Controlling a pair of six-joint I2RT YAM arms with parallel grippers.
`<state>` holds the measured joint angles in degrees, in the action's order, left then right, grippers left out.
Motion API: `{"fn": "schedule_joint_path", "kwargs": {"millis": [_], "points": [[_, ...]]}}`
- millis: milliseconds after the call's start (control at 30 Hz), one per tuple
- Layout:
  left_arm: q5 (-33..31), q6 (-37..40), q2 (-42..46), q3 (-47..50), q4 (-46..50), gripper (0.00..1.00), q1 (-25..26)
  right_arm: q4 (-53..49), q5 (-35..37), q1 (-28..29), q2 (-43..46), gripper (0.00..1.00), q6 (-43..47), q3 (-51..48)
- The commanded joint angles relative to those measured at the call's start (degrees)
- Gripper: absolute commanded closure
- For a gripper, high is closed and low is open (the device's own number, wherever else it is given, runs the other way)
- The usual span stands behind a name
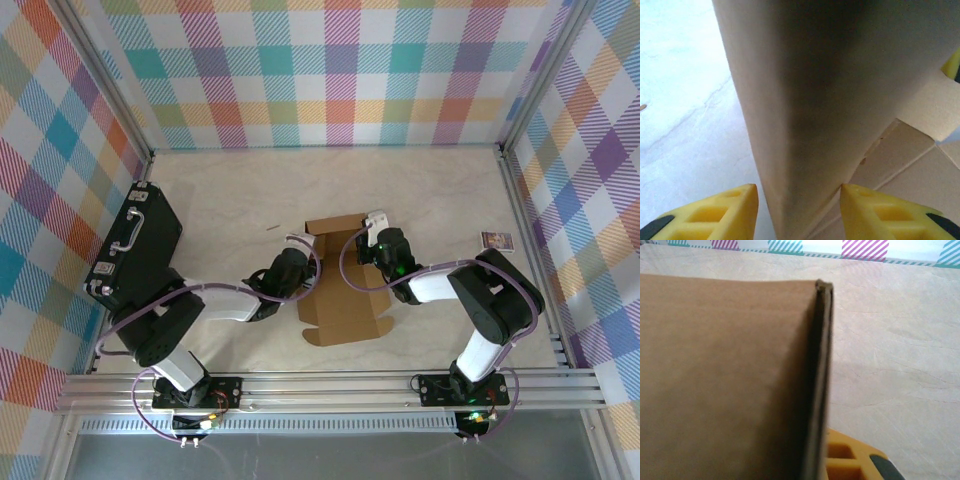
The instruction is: Fold the paper box
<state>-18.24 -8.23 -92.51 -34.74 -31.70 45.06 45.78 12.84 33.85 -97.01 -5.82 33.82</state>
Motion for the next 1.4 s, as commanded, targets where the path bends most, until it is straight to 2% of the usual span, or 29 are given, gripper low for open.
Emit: {"fn": "schedule_joint_path", "kwargs": {"millis": [0, 167, 267, 367, 567, 733, 933, 1067, 1133, 1300, 1367], "points": [[1.3, 1.2, -3.5, 1.3, -10.9, 0.48, -1.5, -2.7, -1.5, 0.5, 0.9, 1.00, -1.9, 0.5], [2.3, 3.0, -7.7, 4.7, -26.2, 0.49, -3.0, -3.4, -2.5, 0.5, 1.2, 1.00, -2.3, 0.4], [2.8, 3.7, -10.4, 4.7, -30.3, 0.52, -3.7, -3.6, -2.9, 0.5, 1.4, 1.00, -2.7, 0.2], [2.7, 3.9, -11.4, 4.4, -31.8, 0.55, -4.5, -3.7, -3.0, 0.5, 1.9, 1.00, -2.6, 0.0], [5.1, 3.0, -13.6, 2.9, -33.5, 0.52, -6.3, -4.4, -3.7, 0.6, 2.4, 1.00, -2.3, -0.1], [5.1, 2.5, -15.6, 3.0, -37.0, 0.54, -7.7, -4.6, -3.8, 0.6, 2.7, 1.00, -2.2, -0.5], [5.5, 1.0, -15.8, 1.5, -34.0, 0.55, -8.8, -5.3, -4.8, 0.6, 3.7, 1.00, -2.0, -0.8], [4.8, 0.8, -15.6, 0.9, -32.5, 0.59, -8.8, -6.3, -5.9, 0.7, 4.7, 1.00, -1.8, -0.7], [3.6, 0.2, -15.4, 0.1, -30.4, 0.65, -8.9, -7.2, -6.0, 0.8, 5.1, 1.00, -1.4, -0.5], [2.0, -0.5, -15.2, -1.0, -27.9, 1.00, -8.9, -9.2, -4.6, 1.3, 6.0, 1.00, -0.8, -0.3], [1.3, -0.9, -15.2, -0.7, -28.2, 1.00, -8.9, -10.5, -3.6, 1.5, 5.9, 1.00, -1.2, 0.0]]}}
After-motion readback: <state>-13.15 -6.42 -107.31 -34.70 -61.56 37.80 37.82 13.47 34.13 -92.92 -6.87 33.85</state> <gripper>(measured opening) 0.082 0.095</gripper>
